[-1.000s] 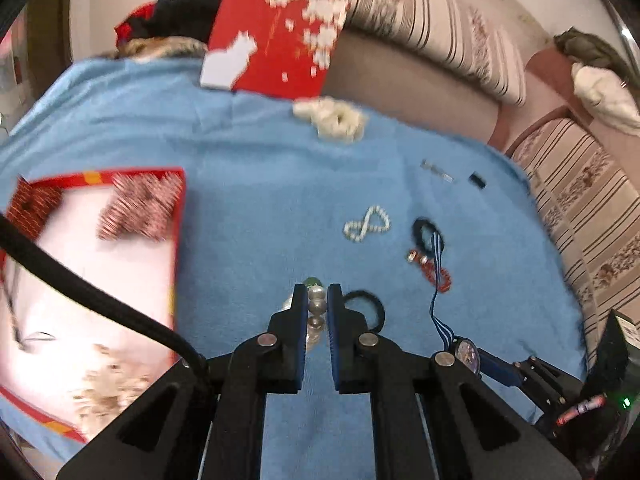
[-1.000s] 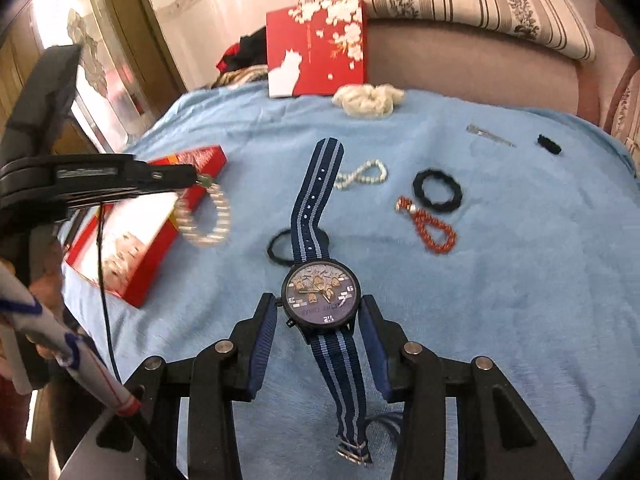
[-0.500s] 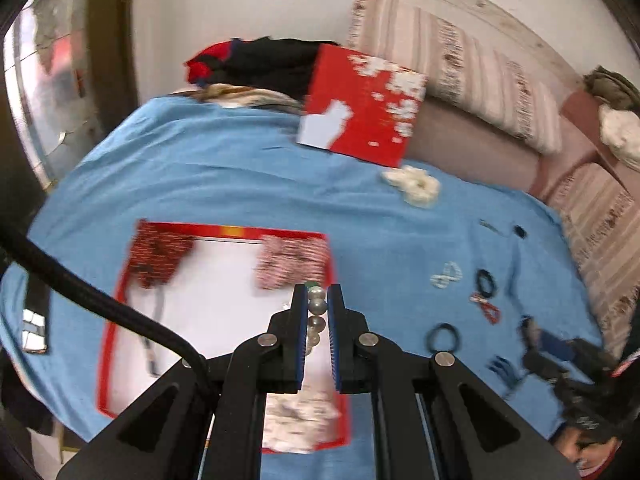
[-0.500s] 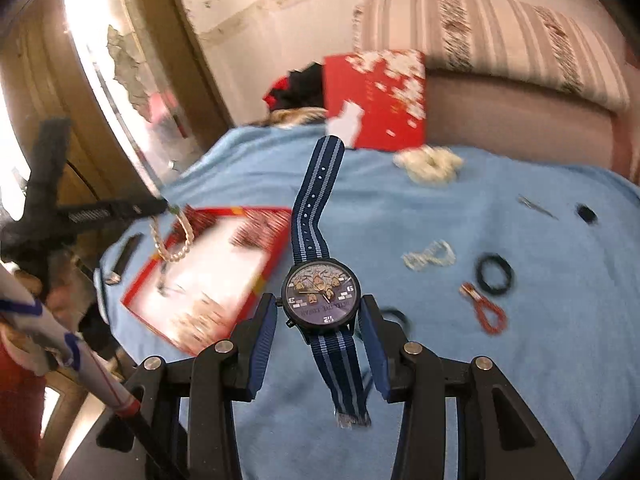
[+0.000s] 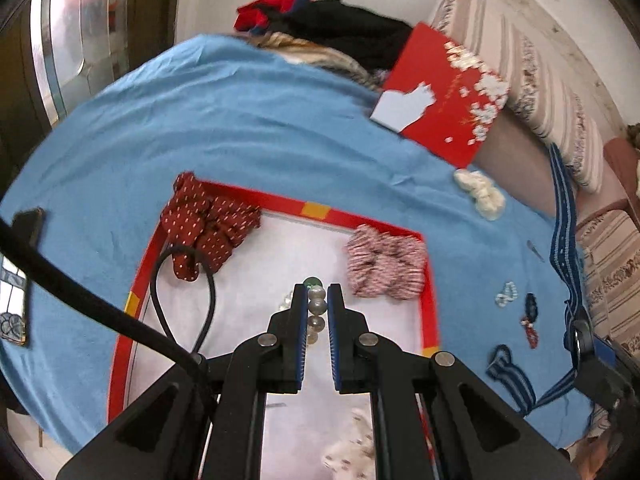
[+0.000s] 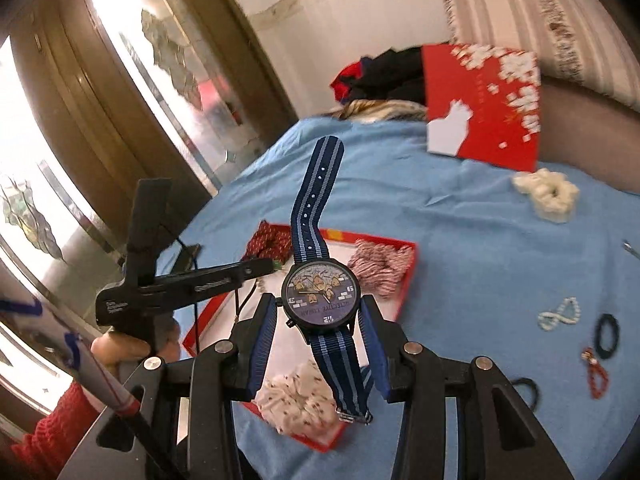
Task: Organize jewelry
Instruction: 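Carry the watch and pearl bracelet over the box lid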
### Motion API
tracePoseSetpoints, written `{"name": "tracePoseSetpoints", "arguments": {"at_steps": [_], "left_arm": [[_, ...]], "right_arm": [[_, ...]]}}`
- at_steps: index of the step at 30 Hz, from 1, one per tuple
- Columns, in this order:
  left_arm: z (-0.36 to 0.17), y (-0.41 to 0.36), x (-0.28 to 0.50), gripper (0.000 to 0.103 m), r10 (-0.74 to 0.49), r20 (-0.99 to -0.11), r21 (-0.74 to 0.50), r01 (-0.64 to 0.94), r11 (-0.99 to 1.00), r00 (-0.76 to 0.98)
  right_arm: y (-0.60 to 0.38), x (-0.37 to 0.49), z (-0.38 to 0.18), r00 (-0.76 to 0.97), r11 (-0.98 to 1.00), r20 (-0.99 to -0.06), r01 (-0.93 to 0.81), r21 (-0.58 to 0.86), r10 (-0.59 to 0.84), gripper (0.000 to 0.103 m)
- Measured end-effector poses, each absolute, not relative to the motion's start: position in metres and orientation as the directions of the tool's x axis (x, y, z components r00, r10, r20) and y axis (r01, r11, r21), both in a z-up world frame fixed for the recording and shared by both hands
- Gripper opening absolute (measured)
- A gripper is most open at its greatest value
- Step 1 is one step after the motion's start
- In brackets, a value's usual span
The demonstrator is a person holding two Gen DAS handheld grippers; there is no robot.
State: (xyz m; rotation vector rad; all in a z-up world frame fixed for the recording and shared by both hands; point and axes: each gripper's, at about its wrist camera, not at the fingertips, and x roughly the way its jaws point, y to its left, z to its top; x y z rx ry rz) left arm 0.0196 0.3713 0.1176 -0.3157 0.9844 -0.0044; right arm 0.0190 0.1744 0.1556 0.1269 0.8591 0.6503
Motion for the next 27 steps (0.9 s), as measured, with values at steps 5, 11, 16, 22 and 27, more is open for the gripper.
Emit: {"name": "tracePoseSetpoints", "arguments": {"at_steps": [5,11,16,22,27], "left_arm": [[0.092,0.395,0.033,0.009,-0.132,-0.835,-0.264,-0.179,0.948,0.534],[0.078,0.42,0.041,0.009,-0.107,-0.845,-0.249,-0.209,0.946,0.524],[0.067,0.43,0.044,0.009,-0.112,-0.854,-0.254,-0.219,0.942,0.508],[0.055,0.431,0.046,0.009,-0.123,-0.862,-0.261,-0.223,0.939,0.491],[0.053,0.431,0.045,0.009,-0.122,-0.862,-0.263,-0.229,0.937,0.491]], "right_arm": [[0.209,0.038,0.129,0.438,0.809,-0.714,-0.496,0.315,0.547,0.045],[0.239,0.062,0.096,0.391,0.814,-0.761,-0.499,0.296,0.517,0.045],[0.26,0.072,0.073,0.361,0.817,-0.795,-0.511,0.268,0.487,0.045],[0.277,0.072,0.055,0.354,0.822,-0.825,-0.528,0.213,0.441,0.045],[0.28,0.075,0.044,0.354,0.83,-0.84,-0.527,0.185,0.412,0.046]]}}
